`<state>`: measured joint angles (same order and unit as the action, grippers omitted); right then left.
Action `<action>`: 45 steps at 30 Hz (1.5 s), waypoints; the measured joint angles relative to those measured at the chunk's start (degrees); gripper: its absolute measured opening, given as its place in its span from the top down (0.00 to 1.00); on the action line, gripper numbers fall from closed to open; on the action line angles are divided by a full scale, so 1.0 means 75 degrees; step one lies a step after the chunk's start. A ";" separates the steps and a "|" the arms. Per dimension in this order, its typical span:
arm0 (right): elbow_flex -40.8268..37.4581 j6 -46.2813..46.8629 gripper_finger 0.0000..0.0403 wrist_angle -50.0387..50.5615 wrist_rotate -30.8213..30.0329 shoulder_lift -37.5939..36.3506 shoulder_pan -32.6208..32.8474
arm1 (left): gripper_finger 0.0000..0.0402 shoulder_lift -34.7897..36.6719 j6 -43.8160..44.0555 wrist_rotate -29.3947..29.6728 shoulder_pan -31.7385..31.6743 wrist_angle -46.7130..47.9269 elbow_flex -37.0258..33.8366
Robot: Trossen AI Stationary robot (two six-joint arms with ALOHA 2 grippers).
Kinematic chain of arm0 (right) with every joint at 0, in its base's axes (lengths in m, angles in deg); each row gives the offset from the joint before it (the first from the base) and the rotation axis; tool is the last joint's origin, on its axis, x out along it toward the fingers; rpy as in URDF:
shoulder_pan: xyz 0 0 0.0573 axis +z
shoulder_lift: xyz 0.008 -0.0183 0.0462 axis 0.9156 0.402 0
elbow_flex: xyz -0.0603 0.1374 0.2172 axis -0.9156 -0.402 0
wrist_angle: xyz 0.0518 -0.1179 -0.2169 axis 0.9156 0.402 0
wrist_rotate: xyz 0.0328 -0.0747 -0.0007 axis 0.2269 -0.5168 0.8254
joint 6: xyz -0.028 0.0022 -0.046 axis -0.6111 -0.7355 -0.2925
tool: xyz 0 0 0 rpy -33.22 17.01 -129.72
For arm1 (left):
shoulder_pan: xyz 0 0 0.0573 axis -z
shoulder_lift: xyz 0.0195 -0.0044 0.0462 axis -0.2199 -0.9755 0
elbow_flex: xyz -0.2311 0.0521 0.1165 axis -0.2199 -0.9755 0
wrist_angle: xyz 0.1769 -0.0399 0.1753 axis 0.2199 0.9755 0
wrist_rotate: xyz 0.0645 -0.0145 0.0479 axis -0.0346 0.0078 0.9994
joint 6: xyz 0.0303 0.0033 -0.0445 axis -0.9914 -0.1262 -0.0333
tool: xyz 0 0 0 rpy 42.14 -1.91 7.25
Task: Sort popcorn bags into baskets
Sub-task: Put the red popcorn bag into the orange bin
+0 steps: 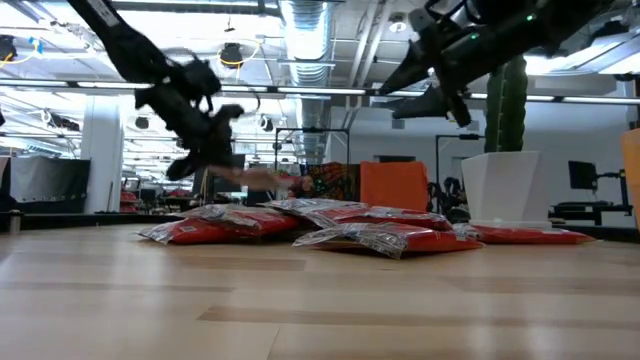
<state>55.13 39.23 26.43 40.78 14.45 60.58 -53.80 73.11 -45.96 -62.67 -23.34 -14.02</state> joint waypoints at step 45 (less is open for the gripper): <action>0.2497 0.0749 0.69 -0.3352 0.1804 0.3459 -0.0965 | 0.98 0.2403 0.1517 0.2403 0.3071 -0.1250 0.0020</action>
<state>73.85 44.85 1.30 54.31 40.40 53.34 -35.77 84.48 -27.93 -39.64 -32.72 -13.87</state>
